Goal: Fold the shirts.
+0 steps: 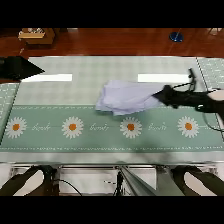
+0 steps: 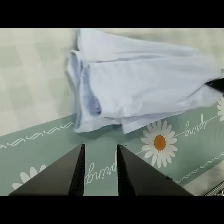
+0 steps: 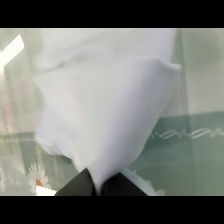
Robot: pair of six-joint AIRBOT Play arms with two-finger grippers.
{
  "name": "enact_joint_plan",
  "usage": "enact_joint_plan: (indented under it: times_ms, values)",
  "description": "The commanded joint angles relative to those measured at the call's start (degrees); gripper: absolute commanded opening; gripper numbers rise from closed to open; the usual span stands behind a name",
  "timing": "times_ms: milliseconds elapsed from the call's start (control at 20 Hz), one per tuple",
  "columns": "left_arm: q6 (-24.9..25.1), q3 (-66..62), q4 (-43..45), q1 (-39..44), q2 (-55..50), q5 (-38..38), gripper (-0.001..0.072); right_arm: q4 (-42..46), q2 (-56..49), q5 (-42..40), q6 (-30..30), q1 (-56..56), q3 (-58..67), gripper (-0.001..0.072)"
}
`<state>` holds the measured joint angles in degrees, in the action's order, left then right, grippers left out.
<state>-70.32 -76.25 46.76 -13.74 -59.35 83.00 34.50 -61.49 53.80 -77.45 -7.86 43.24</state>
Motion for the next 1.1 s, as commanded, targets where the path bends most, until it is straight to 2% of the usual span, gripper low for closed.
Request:
enact_joint_plan:
  times_ms: [0,150,300,450,600,800,1050]
  values:
    - [0.0,0.1,0.0,0.0,-0.2,0.1,0.0270,23.3,10.8,18.1,-11.7,-14.2,9.3,0.0019]
    - [0.0,0.1,0.0,0.0,-0.2,0.0,0.0270,41.1,15.9,32.6,-12.0,-28.3,17.0,0.0019]
    - [0.3,0.1,0.0,0.0,-0.2,0.0,0.0270,56.1,17.7,41.7,-9.1,-40.2,19.0,0.0018]
    - [1.3,0.1,0.0,0.0,-0.2,0.1,0.0270,59.5,17.7,45.8,-9.5,-47.6,19.0,0.0018]
    - [1.7,0.1,0.0,-0.1,-0.2,0.0,0.0270,72.1,17.7,48.0,-11.0,-51.3,18.9,0.0018]
    - [3.8,0.1,0.0,-0.2,-0.3,-1.0,0.0270,74.1,17.7,48.9,-11.0,-54.8,17.5,0.0019]
    - [3.8,0.1,0.0,-0.2,-0.4,-3.9,0.0270,77.4,17.7,51.2,-10.1,-58.3,6.6,0.0019]
